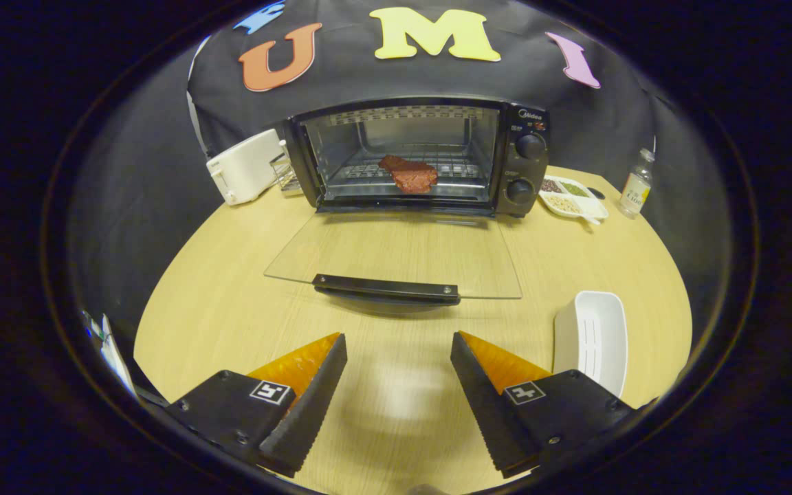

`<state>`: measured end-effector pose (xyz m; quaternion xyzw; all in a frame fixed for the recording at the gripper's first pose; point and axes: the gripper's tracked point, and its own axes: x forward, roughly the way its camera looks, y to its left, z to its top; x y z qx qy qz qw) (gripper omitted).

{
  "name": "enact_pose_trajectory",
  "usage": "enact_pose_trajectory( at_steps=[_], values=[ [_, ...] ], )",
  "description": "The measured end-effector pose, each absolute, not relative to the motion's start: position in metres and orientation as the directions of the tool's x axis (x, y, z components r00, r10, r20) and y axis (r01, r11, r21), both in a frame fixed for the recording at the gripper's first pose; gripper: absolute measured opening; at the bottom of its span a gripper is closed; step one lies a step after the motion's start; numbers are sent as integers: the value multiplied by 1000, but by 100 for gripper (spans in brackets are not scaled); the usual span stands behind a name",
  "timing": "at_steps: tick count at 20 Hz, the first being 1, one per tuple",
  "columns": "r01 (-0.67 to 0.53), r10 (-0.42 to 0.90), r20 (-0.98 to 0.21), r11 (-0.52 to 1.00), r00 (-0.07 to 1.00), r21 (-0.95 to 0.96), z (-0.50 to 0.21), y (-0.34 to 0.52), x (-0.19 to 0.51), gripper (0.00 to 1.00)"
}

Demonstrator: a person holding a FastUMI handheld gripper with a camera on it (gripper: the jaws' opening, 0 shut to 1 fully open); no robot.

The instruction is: Open the toaster oven, put the food inside, and close the toaster oven door.

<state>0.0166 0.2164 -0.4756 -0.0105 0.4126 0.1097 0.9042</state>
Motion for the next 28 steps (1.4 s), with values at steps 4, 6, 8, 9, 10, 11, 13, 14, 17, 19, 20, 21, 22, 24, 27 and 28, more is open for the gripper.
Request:
enact_pose_trajectory(
  at_steps=[4, 6, 8, 9, 10, 11, 13, 14, 17, 19, 20, 21, 22, 24, 27, 28],
  values=[
    [-210, 176, -760, 976, 625, 53, -492, 217, 35, 98],
    [-223, 179, -768, 974, 615, 49, -499, 221, 41, 98],
    [-230, 177, -771, 972, 612, 40, -503, 224, 46, 98],
    [-229, 169, -777, 973, 606, 33, -505, 223, 47, 98],
    [-231, 170, -778, 972, 604, 33, -507, 224, 49, 98],
    [-231, 168, -780, 973, 603, 31, -508, 224, 48, 98],
    [-229, 170, -780, 973, 602, 36, -506, 224, 49, 98],
    [-229, 175, -778, 973, 603, 41, -502, 224, 49, 98],
    [-239, 187, -760, 970, 623, 43, -483, 223, 54, 97],
    [-241, 195, -741, 969, 643, 46, -464, 223, 62, 98],
    [-245, 204, -735, 968, 646, 53, -456, 224, 65, 98],
    [-245, 210, -727, 968, 653, 60, -448, 226, 67, 98],
    [-248, 214, -718, 967, 662, 60, -439, 228, 71, 98],
    [-247, 215, -703, 967, 678, 57, -426, 230, 77, 98],
    [-235, 220, -683, 969, 697, 72, -406, 233, 89, 98],
    [-234, 223, -677, 969, 701, 76, -401, 234, 94, 98]
  ],
)
